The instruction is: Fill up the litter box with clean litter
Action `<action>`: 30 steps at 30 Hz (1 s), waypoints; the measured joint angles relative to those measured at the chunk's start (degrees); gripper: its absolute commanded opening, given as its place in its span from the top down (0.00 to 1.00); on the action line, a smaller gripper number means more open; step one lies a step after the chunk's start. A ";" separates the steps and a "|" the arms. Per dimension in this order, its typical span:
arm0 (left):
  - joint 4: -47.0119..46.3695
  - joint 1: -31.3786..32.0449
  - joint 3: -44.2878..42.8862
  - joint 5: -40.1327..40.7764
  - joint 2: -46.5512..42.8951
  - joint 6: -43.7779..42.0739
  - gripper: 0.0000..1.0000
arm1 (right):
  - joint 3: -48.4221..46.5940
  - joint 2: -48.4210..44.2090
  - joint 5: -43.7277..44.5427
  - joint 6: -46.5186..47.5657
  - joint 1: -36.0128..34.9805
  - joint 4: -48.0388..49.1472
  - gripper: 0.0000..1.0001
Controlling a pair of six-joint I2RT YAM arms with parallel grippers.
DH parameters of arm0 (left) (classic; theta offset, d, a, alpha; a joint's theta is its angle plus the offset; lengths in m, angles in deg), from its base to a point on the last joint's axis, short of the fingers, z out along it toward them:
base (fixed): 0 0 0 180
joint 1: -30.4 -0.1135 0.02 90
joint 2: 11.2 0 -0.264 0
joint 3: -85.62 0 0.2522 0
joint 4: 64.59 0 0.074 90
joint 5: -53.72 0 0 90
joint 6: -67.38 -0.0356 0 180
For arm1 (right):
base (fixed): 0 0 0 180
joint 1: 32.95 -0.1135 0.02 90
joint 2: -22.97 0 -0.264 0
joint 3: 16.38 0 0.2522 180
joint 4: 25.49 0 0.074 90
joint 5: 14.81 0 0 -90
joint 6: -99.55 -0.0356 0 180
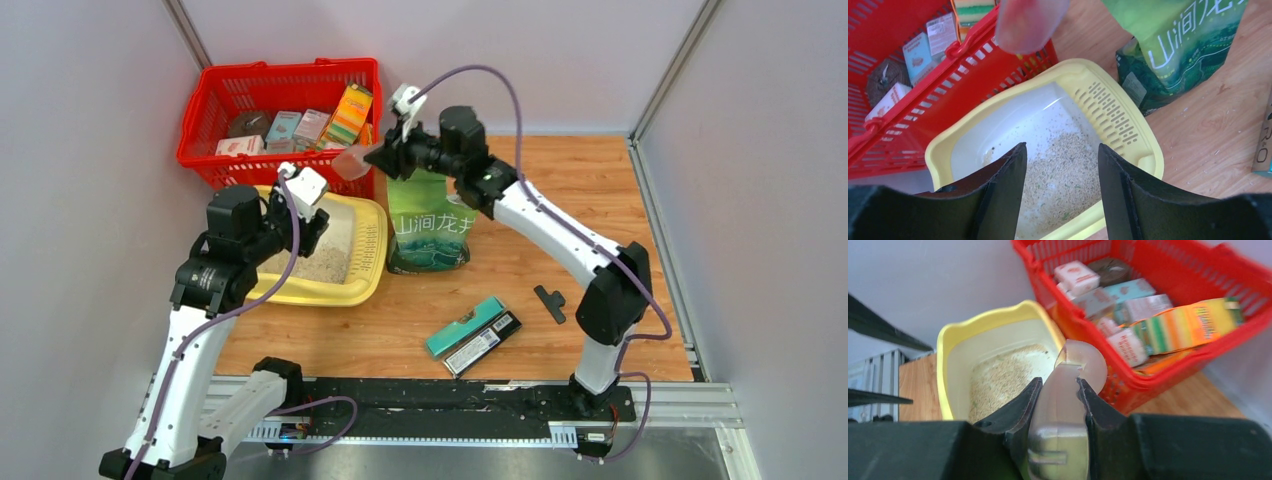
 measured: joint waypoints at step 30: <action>-9.66 10.27 -3.37 -16.48 19.17 -0.02 0.43 | 39.45 -31.12 -10.64 -6.38 47.32 -31.41 0.94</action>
